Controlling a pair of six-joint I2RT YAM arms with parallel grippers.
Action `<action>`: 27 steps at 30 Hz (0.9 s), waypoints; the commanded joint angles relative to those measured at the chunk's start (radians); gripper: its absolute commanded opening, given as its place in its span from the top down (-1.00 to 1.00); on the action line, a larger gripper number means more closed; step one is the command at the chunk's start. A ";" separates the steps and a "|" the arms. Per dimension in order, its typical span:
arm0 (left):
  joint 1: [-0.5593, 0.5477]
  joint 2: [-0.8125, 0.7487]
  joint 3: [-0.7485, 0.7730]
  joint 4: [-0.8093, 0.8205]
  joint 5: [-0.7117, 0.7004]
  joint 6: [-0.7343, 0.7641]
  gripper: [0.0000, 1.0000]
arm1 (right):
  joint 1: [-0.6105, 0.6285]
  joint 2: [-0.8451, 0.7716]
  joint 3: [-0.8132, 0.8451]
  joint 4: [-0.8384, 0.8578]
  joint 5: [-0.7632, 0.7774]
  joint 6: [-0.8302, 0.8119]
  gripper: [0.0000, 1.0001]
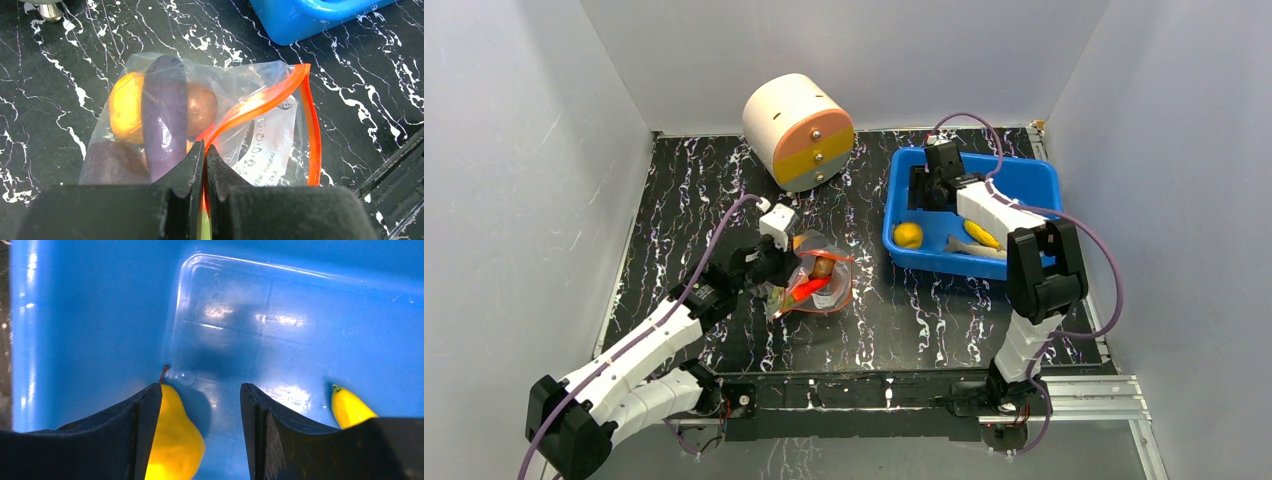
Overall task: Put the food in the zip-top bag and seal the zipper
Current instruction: Pick up the fake fruit from the bin.
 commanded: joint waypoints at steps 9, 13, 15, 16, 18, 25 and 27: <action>0.001 -0.025 -0.003 0.037 0.022 0.020 1.00 | -0.006 -0.198 -0.058 -0.063 -0.313 -0.088 0.01; 0.001 -0.030 -0.004 0.041 0.028 0.019 1.00 | -0.006 -0.211 -0.094 -0.068 -0.300 -0.117 -0.04; 0.001 -0.033 -0.002 0.037 0.031 0.021 1.00 | -0.006 -0.200 -0.099 -0.078 -0.309 -0.124 -0.06; 0.001 -0.036 -0.001 0.033 0.032 0.022 1.00 | -0.006 -0.193 -0.094 -0.089 -0.319 -0.126 -0.07; 0.001 -0.042 0.002 0.026 0.030 0.022 1.00 | -0.006 -0.179 -0.094 -0.102 -0.342 -0.132 -0.11; 0.001 -0.059 -0.007 0.030 0.038 0.015 1.00 | -0.006 -0.145 -0.134 -0.051 -0.376 -0.137 -0.22; 0.001 -0.060 -0.006 0.030 0.042 0.016 1.00 | -0.006 -0.118 -0.124 -0.060 -0.372 -0.135 -0.22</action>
